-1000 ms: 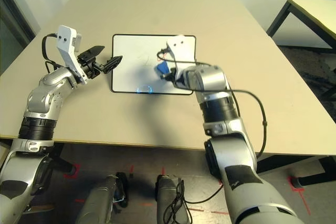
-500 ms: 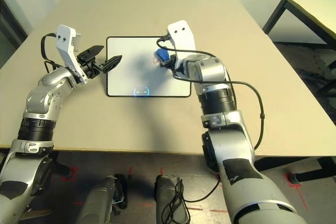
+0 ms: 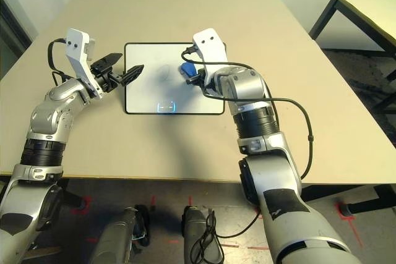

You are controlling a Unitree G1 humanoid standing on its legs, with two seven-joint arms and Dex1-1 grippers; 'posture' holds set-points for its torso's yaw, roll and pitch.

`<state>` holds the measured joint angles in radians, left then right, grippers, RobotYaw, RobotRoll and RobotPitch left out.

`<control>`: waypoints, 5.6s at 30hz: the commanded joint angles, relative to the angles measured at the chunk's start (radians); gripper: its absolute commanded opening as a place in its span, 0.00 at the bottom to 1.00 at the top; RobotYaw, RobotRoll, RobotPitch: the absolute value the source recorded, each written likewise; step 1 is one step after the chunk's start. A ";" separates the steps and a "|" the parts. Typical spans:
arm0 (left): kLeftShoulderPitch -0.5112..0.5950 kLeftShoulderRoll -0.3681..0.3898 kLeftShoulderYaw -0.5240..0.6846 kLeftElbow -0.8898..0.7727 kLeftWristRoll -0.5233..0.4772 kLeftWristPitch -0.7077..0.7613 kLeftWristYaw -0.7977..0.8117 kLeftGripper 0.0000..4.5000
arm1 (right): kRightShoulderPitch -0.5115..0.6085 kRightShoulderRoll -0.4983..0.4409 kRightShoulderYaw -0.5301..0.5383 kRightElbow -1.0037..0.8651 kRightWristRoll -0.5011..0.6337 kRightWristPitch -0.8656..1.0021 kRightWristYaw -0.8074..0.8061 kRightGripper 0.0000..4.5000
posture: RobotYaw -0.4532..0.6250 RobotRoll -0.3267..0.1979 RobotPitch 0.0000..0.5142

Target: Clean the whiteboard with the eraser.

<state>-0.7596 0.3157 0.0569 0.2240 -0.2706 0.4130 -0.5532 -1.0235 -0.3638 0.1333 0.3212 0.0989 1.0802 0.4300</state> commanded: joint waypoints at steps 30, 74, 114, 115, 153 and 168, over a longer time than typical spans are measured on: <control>0.014 -0.002 -0.006 -0.018 0.000 0.013 0.002 1.00 | 0.025 0.052 0.018 -0.027 -0.013 0.033 0.004 0.12 | 0.46 0.62 0.34; 0.023 0.011 -0.004 -0.031 0.000 0.022 0.003 1.00 | 0.023 -0.050 0.104 -0.005 -0.040 0.095 0.090 0.12 | 0.47 0.62 0.35; 0.052 -0.005 -0.001 -0.066 -0.006 0.038 0.022 1.00 | -0.106 -0.152 0.253 0.233 -0.169 -0.026 0.268 0.12 | 0.47 0.62 0.40; 0.053 -0.005 0.000 -0.067 -0.007 0.039 0.022 1.00 | -0.084 -0.158 0.268 0.192 -0.168 -0.001 0.281 0.12 | 0.47 0.62 0.40; 0.045 -0.020 -0.007 -0.059 -0.006 0.035 0.023 1.00 | -0.280 -0.094 0.165 0.393 -0.196 -0.122 0.216 0.11 | 0.46 0.62 0.39; 0.049 -0.024 -0.008 -0.074 -0.007 0.043 0.028 1.00 | -0.102 -0.091 0.257 0.112 -0.184 0.056 0.301 0.11 | 0.46 0.62 0.40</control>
<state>-0.7190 0.2932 0.0585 0.1593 -0.2750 0.4474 -0.5251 -1.1556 -0.4506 0.3617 0.4374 -0.0921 1.1006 0.7195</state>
